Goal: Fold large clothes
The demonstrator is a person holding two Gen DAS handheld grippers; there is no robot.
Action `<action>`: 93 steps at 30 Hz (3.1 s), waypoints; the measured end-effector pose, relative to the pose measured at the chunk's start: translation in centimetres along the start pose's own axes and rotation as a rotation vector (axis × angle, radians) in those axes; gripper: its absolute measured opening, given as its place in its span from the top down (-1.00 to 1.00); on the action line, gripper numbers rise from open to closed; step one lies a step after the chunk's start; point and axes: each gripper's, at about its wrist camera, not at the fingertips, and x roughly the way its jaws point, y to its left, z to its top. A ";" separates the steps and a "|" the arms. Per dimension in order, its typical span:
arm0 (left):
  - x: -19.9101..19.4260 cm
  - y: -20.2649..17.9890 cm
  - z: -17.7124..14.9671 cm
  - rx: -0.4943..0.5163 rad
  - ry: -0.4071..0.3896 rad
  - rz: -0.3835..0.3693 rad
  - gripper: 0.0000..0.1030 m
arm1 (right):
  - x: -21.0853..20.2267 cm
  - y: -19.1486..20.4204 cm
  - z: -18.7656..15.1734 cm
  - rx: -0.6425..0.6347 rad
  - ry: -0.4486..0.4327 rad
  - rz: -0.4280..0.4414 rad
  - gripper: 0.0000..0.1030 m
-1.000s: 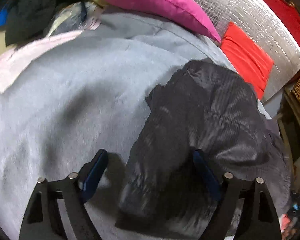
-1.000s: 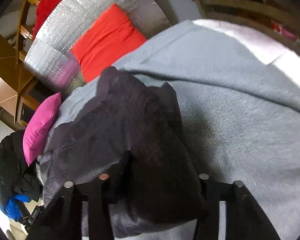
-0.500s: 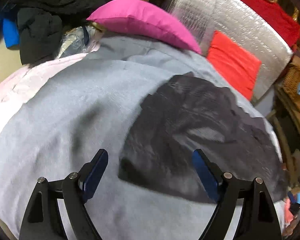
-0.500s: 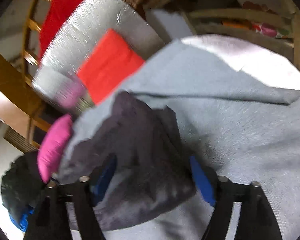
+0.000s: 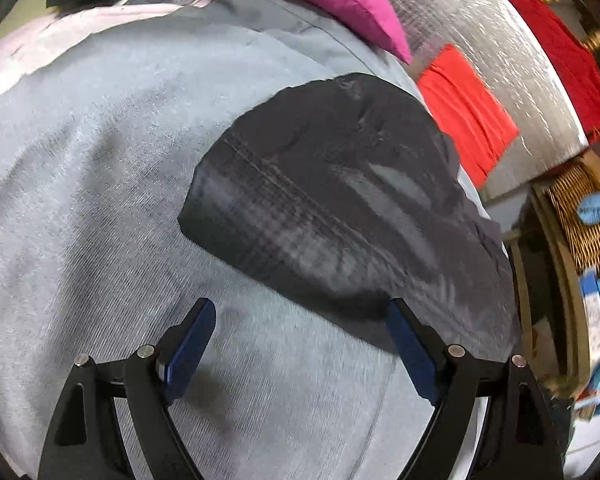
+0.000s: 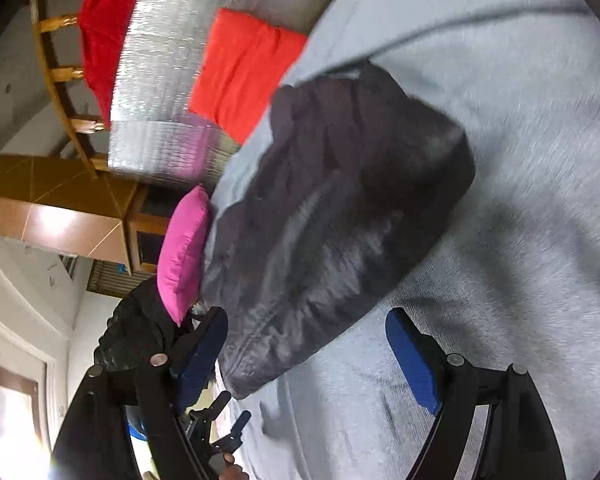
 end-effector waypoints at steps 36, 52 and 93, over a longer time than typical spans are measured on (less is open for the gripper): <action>2.5 0.6 5.4 -0.088 -0.105 0.130 -0.60 | 4.1 -2.8 5.6 -0.076 -0.137 -0.088 -0.40; 3.4 1.9 2.2 -0.312 -0.057 -0.180 -0.68 | 2.9 -4.4 4.9 0.027 -0.168 -0.013 -0.41; -3.8 4.8 -3.2 -0.140 0.018 -0.066 -0.18 | -8.0 -5.7 -3.1 -0.043 0.053 -0.095 -0.33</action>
